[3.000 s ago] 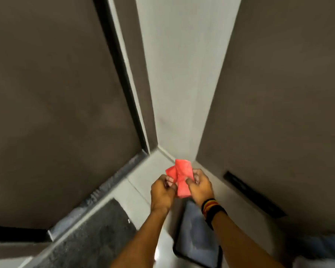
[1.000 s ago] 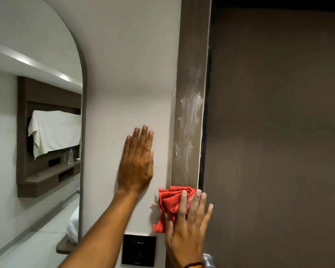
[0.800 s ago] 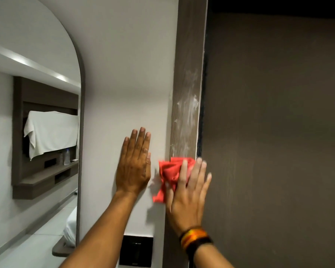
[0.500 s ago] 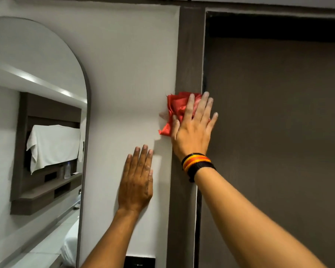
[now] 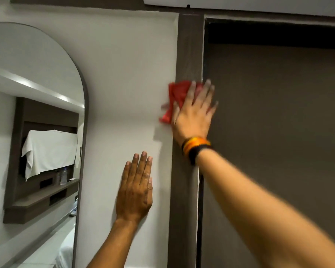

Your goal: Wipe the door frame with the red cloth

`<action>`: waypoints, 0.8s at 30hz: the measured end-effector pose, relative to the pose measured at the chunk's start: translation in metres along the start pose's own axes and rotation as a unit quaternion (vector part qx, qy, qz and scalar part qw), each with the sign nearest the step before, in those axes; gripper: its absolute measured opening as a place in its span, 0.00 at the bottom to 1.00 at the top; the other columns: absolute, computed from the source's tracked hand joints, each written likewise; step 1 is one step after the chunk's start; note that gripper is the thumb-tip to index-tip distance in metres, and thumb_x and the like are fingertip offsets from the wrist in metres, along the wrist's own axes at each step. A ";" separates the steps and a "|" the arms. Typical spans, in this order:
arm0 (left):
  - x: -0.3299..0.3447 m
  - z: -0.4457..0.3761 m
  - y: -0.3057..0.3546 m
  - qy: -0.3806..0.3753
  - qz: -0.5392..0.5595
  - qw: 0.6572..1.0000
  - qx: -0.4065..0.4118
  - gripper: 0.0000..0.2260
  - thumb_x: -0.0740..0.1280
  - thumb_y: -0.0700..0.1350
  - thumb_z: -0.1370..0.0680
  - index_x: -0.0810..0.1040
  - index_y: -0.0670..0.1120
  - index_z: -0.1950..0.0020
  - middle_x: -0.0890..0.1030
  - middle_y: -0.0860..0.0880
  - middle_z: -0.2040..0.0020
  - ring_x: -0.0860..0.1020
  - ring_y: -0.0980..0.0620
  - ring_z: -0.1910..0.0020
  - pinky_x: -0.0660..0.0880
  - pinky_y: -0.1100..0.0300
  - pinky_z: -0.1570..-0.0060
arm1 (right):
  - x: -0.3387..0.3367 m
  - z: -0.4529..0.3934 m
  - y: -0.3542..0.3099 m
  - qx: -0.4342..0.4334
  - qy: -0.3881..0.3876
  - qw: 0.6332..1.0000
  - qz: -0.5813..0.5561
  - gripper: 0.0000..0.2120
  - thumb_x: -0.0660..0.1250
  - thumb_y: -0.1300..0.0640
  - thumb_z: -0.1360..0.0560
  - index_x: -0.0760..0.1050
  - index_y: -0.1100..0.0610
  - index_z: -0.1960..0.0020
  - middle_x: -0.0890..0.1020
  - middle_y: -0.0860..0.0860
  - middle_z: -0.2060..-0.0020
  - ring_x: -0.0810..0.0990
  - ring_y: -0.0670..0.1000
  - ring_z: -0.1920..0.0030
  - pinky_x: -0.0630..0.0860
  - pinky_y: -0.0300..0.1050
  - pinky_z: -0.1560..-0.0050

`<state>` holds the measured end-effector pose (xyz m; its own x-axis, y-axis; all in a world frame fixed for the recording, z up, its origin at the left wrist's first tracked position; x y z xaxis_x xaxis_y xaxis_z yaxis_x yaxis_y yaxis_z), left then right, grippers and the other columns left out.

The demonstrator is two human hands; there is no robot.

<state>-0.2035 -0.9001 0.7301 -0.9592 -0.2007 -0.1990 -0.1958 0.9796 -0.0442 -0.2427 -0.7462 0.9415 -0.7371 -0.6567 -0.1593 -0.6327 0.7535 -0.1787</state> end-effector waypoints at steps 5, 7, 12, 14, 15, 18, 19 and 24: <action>0.003 0.000 -0.002 0.006 -0.007 1.000 -0.004 0.26 0.54 0.47 0.15 0.59 0.44 0.17 0.57 0.46 0.16 0.52 0.46 0.15 0.46 0.53 0.16 | -0.015 -0.113 -0.024 0.048 0.021 0.999 -0.003 0.35 0.51 0.43 0.19 0.47 0.57 0.18 0.46 0.64 0.19 0.44 0.64 0.18 0.48 0.70 0.22; 0.003 0.000 -0.002 0.003 -0.008 1.000 -0.001 0.25 0.53 0.47 0.15 0.58 0.45 0.17 0.56 0.46 0.16 0.52 0.46 0.15 0.48 0.52 0.16 | -0.014 -0.092 -0.021 0.038 0.045 0.998 -0.001 0.34 0.50 0.43 0.19 0.48 0.58 0.19 0.48 0.64 0.19 0.46 0.64 0.18 0.49 0.70 0.22; 0.001 -0.001 0.000 -0.003 -0.006 1.000 -0.004 0.26 0.53 0.46 0.15 0.56 0.45 0.17 0.55 0.45 0.16 0.53 0.45 0.16 0.54 0.47 0.17 | -0.003 -0.032 -0.007 0.021 0.047 0.998 0.019 0.34 0.49 0.42 0.19 0.50 0.57 0.19 0.50 0.65 0.19 0.49 0.66 0.19 0.50 0.70 0.22; 0.000 -0.001 0.001 0.001 -0.004 1.000 -0.003 0.26 0.52 0.46 0.15 0.57 0.44 0.17 0.55 0.45 0.16 0.52 0.45 0.16 0.54 0.47 0.17 | -0.008 -0.058 -0.015 0.024 0.045 0.998 0.023 0.35 0.49 0.41 0.20 0.49 0.57 0.18 0.49 0.64 0.19 0.47 0.65 0.19 0.49 0.71 0.23; 0.001 -0.001 0.000 -0.004 -0.004 1.000 -0.003 0.25 0.52 0.46 0.15 0.57 0.44 0.17 0.55 0.45 0.16 0.52 0.44 0.16 0.53 0.47 0.17 | -0.012 -0.071 -0.016 0.026 0.035 0.999 0.025 0.35 0.48 0.41 0.20 0.48 0.56 0.18 0.49 0.63 0.19 0.47 0.65 0.19 0.48 0.70 0.22; -0.001 0.000 0.002 -0.006 -0.003 1.000 -0.002 0.25 0.50 0.47 0.14 0.56 0.44 0.17 0.55 0.44 0.16 0.52 0.43 0.16 0.52 0.47 0.17 | -0.017 -0.087 -0.017 0.011 0.013 0.999 0.044 0.34 0.45 0.42 0.19 0.47 0.56 0.18 0.49 0.62 0.19 0.46 0.63 0.18 0.46 0.68 0.21; -0.001 -0.001 0.002 -0.006 -0.002 1.000 -0.001 0.25 0.50 0.47 0.14 0.55 0.44 0.17 0.55 0.44 0.16 0.53 0.43 0.16 0.52 0.47 0.17 | -0.017 -0.078 -0.016 0.007 0.014 0.999 0.040 0.34 0.45 0.42 0.19 0.47 0.56 0.18 0.50 0.62 0.19 0.47 0.63 0.18 0.46 0.67 0.21; -0.003 -0.002 0.004 0.001 0.004 1.000 -0.002 0.25 0.51 0.44 0.15 0.55 0.43 0.17 0.55 0.44 0.16 0.52 0.43 0.16 0.52 0.46 0.17 | 0.004 0.065 0.007 0.013 0.038 0.999 0.035 0.34 0.52 0.43 0.19 0.50 0.56 0.18 0.51 0.64 0.19 0.49 0.64 0.19 0.52 0.67 0.22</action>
<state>-0.2016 -0.8957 0.7322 -0.9609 -0.1934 -0.1983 -0.1896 0.9811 -0.0382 -0.2343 -0.7458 0.8761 -0.7959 -0.5973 -0.0988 -0.5730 0.7959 -0.1954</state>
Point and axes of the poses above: each hand's wrist, its own z-axis away from the middle knuckle, its own x-axis out of the palm, y = z × x, the point moved 5 cm from there along -z, towards the middle knuckle
